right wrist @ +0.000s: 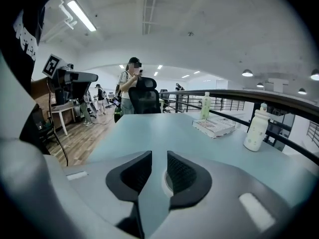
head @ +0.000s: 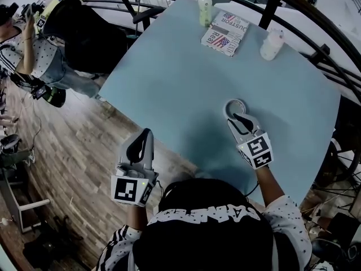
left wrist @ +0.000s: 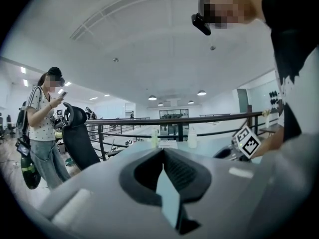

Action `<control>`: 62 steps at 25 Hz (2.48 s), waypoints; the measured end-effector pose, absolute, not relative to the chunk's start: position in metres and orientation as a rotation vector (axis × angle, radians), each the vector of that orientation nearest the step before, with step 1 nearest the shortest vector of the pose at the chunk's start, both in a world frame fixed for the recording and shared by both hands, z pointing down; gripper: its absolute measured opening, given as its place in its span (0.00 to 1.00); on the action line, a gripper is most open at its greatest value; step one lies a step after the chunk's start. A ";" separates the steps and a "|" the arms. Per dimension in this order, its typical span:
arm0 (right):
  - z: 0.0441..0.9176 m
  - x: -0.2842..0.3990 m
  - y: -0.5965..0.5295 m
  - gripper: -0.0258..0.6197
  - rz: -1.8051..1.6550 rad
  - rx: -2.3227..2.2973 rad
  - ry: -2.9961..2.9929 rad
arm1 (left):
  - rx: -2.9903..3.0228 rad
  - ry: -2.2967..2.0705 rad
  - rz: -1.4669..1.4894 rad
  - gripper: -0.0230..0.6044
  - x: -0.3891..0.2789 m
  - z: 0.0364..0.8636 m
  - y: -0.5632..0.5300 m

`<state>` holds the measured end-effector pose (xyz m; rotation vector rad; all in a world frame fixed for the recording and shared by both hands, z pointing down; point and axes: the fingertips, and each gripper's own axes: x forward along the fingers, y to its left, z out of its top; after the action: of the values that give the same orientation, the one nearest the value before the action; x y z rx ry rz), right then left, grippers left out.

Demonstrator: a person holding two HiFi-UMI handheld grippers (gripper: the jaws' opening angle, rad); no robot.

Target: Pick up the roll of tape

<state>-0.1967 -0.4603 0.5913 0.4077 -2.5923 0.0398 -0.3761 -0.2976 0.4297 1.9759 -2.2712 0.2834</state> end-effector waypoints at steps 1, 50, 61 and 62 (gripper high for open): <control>0.598 -0.196 -0.463 0.19 0.033 0.401 -2.576 | 1.972 -2.268 0.291 0.04 -0.375 0.432 -0.298; 0.594 -0.213 -0.470 0.12 -0.124 0.495 -2.432 | 2.129 -2.119 0.316 0.04 -0.406 0.417 -0.329; 0.543 -0.191 -0.463 0.12 -0.059 0.663 -2.504 | 2.270 -2.044 0.292 0.04 -0.398 0.408 -0.346; 0.538 -0.189 -0.462 0.12 -0.047 0.679 -2.518 | 2.279 -2.036 0.289 0.04 -0.397 0.407 -0.347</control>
<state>-0.1893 -0.4619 0.5376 0.6787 -2.5177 -0.0468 -0.3974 -0.3474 0.4069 2.2790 -2.0362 0.2893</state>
